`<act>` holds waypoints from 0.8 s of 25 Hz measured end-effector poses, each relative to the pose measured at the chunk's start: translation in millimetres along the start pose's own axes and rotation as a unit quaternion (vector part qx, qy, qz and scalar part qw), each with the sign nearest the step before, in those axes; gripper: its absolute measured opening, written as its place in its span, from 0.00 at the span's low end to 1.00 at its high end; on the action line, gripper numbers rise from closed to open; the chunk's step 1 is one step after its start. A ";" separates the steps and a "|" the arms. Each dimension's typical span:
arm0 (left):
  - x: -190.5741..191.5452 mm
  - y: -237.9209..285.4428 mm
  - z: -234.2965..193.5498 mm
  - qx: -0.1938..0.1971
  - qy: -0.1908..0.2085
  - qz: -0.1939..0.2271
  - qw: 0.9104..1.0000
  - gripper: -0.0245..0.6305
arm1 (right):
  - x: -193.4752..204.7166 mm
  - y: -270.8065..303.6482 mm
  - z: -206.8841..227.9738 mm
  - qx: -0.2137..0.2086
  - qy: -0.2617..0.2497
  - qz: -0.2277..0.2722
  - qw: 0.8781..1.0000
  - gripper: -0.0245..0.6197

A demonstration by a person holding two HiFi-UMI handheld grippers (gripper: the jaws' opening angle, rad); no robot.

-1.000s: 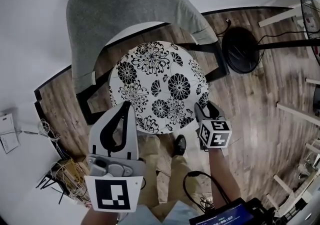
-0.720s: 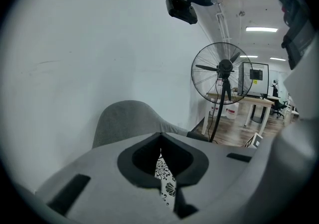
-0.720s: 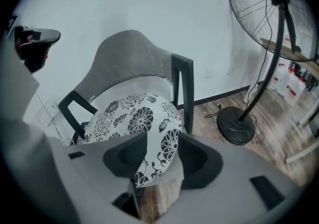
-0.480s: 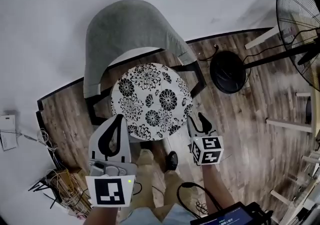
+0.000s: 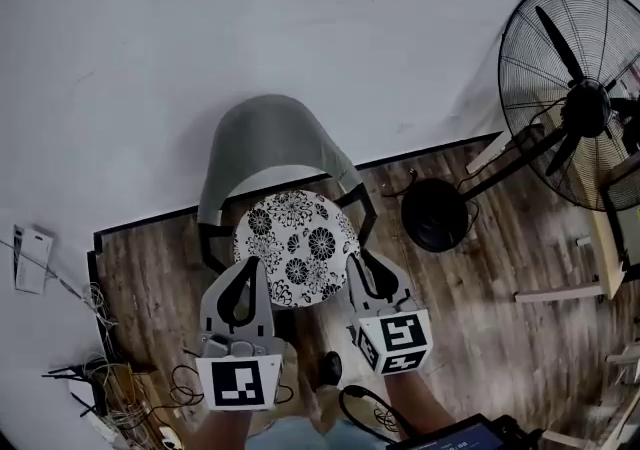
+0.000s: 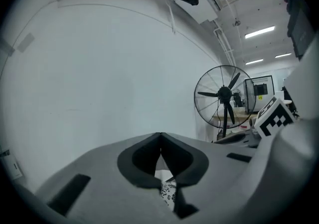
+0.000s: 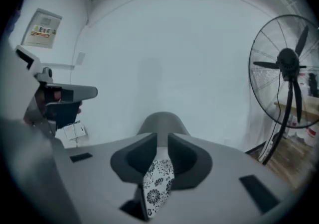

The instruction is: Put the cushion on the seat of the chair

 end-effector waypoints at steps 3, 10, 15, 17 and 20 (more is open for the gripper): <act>-27.8 -27.0 17.7 -0.012 0.006 0.032 0.999 0.05 | -38.2 -41.7 -15.1 -0.005 -0.033 0.053 0.998 0.12; -68.0 -83.2 43.6 -0.031 0.023 0.088 0.995 0.05 | -72.5 -111.9 -46.0 -0.008 -0.076 0.115 0.990 0.05; -77.3 -103.9 55.5 -0.035 0.036 0.109 0.993 0.05 | -77.2 -135.4 -59.1 -0.014 -0.088 0.133 0.987 0.05; -79.4 -108.1 59.9 -0.033 0.039 0.113 0.992 0.05 | -78.9 -141.2 -60.3 -0.014 -0.090 0.136 0.987 0.05; -82.9 -111.1 66.1 -0.032 0.043 0.115 0.992 0.05 | -82.7 -147.2 -58.6 -0.011 -0.095 0.138 0.986 0.05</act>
Point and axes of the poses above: the fingertips, and each gripper's own axes: y forward along the fingers, z to its right, x out of its underside, the point moved 3 cm from there along -y, backward along the fingers, and after that the axes turned 9 degrees about -z, right-handed, at the moved point
